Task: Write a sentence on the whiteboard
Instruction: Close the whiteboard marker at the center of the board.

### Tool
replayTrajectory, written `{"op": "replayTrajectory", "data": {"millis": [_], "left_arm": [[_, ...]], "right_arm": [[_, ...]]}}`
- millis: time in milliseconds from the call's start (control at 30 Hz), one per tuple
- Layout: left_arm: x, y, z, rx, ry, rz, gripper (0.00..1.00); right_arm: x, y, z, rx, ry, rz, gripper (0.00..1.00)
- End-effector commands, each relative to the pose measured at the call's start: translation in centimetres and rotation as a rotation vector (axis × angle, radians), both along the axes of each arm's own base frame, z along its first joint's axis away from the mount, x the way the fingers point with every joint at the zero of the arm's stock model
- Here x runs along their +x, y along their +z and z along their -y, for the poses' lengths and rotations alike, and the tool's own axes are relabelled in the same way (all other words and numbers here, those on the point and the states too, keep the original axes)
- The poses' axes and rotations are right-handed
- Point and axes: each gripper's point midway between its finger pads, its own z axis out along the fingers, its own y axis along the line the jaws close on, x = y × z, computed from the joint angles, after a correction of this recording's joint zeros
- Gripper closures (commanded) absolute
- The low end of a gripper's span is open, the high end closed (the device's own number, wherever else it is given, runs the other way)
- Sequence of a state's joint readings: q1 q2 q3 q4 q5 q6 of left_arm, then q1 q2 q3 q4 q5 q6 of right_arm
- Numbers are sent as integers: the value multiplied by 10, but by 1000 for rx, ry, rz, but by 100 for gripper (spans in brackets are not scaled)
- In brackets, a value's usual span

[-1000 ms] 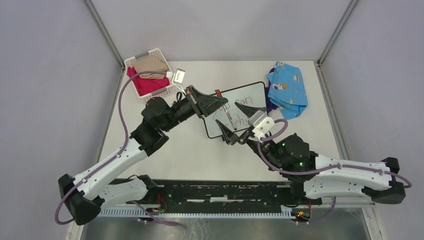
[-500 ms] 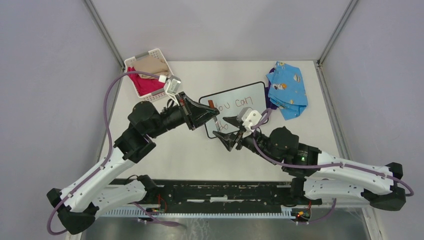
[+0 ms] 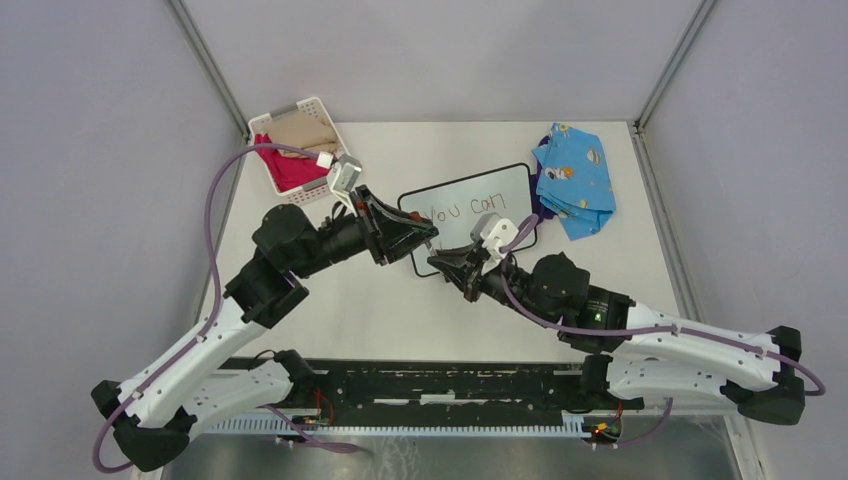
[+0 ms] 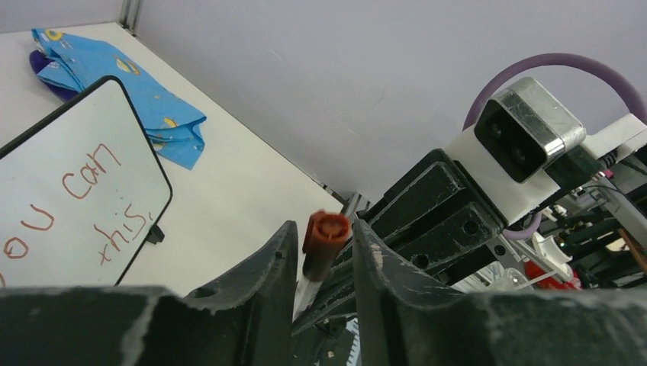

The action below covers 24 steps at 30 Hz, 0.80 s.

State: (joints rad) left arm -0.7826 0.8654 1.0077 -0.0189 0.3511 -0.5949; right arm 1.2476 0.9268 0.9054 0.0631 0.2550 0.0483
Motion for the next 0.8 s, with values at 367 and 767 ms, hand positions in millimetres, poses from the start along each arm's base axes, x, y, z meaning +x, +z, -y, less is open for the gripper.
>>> {"op": "replayTrajectory", "data": {"millis": [367,767], "left_arm": [[-8,-16,4,-37,-53,-45,52],[-8,-20,7,-35,-66,-10,54]], "right_arm": [[-5,11,15,247,-5,77,100],[-10,22,18,386,14,53,100]]}}
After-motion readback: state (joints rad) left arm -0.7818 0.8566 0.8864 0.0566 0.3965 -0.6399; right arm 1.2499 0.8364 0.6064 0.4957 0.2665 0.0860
